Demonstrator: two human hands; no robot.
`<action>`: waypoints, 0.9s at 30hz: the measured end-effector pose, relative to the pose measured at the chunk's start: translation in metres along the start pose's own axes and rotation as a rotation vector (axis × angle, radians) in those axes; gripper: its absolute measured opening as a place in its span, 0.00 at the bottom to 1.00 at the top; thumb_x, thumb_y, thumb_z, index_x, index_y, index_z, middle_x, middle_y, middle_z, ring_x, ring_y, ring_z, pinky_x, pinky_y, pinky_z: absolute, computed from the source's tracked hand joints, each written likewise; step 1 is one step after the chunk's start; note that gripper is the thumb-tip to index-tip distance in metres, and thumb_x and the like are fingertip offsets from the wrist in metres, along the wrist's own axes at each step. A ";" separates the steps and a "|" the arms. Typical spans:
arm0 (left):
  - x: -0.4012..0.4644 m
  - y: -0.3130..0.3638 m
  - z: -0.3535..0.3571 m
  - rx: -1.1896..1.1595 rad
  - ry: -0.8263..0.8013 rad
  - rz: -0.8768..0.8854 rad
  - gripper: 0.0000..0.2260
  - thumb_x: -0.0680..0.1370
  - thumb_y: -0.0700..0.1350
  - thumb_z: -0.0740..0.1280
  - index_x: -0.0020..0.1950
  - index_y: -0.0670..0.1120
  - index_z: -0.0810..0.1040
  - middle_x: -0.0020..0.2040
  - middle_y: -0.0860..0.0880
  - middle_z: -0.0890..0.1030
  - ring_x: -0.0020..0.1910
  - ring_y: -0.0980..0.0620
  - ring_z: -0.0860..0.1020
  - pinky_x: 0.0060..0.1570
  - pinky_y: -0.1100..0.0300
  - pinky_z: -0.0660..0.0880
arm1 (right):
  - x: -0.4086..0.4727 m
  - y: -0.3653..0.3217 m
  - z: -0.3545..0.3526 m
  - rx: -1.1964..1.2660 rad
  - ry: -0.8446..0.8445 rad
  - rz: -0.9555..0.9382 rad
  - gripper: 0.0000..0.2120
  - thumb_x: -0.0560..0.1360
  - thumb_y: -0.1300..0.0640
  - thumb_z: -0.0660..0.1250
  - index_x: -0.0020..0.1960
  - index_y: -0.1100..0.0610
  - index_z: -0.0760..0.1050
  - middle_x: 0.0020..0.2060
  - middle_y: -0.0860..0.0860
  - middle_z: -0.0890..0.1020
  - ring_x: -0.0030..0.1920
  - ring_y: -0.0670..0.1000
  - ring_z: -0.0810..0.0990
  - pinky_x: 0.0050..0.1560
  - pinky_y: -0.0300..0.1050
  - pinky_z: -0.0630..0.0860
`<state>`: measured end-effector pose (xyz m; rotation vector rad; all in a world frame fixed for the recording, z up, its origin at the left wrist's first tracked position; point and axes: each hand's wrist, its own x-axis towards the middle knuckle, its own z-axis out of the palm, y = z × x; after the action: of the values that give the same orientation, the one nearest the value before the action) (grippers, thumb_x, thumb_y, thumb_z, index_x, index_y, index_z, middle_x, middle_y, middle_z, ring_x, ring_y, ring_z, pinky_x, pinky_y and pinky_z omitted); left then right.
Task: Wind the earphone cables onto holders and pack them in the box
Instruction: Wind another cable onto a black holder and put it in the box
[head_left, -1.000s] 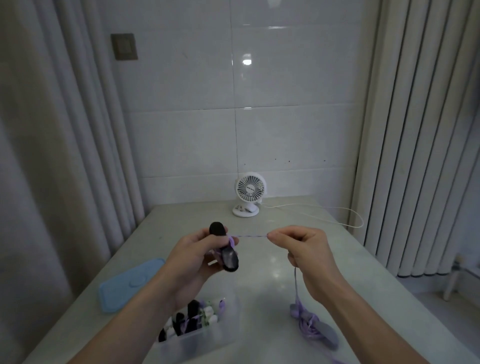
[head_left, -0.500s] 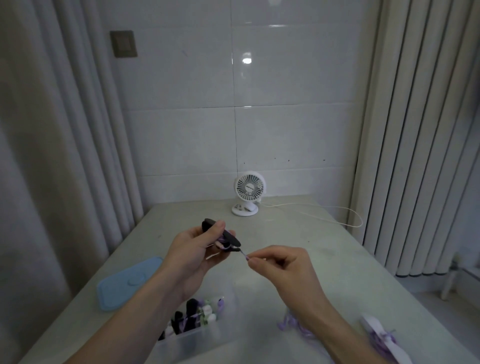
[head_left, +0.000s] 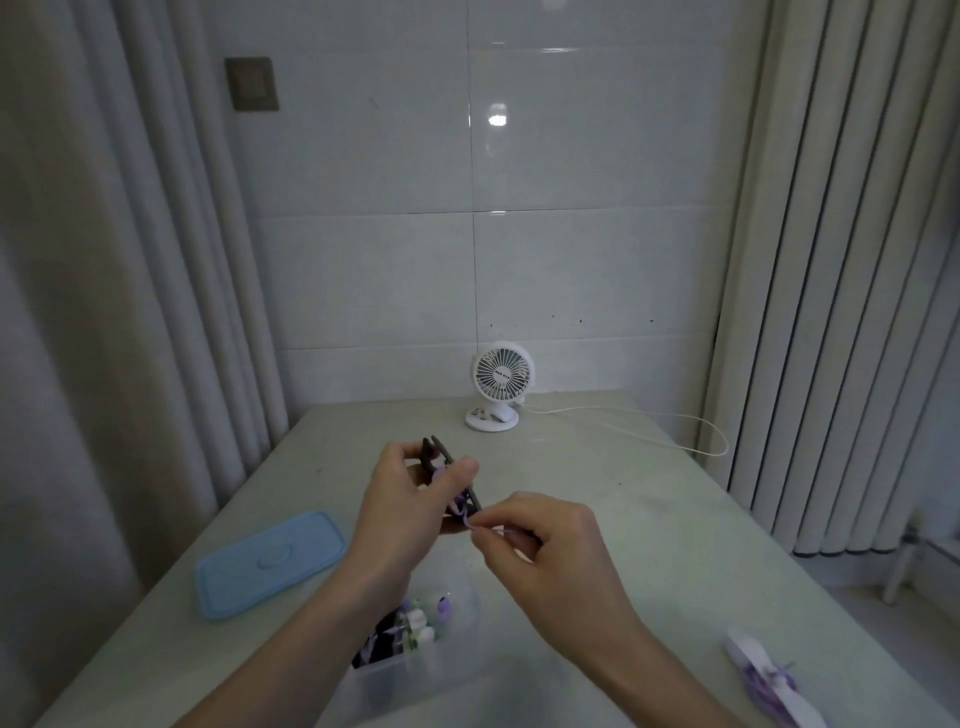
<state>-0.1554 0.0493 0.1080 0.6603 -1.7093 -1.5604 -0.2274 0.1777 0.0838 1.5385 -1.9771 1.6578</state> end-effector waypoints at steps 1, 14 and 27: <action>-0.001 -0.002 0.001 0.061 -0.009 0.042 0.15 0.72 0.46 0.74 0.54 0.46 0.73 0.48 0.40 0.82 0.39 0.45 0.84 0.32 0.56 0.81 | 0.001 -0.002 0.000 -0.048 0.002 -0.041 0.05 0.71 0.59 0.70 0.43 0.53 0.85 0.33 0.44 0.83 0.32 0.46 0.79 0.34 0.34 0.70; -0.026 0.001 0.010 0.041 -0.260 0.074 0.27 0.80 0.60 0.52 0.45 0.37 0.73 0.26 0.53 0.67 0.25 0.55 0.61 0.25 0.63 0.58 | 0.015 -0.017 -0.012 -0.081 0.042 -0.046 0.06 0.71 0.60 0.70 0.39 0.51 0.84 0.33 0.43 0.83 0.35 0.45 0.82 0.38 0.40 0.77; -0.038 0.008 0.008 -0.366 -0.485 -0.150 0.21 0.81 0.53 0.55 0.62 0.42 0.79 0.47 0.43 0.80 0.35 0.53 0.72 0.36 0.58 0.63 | 0.017 -0.019 -0.027 -0.006 0.073 0.008 0.08 0.74 0.62 0.70 0.41 0.51 0.83 0.38 0.40 0.86 0.41 0.43 0.85 0.44 0.38 0.79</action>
<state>-0.1384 0.0847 0.1093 0.2359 -1.6578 -2.2054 -0.2337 0.1915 0.1171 1.4483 -1.9526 1.6845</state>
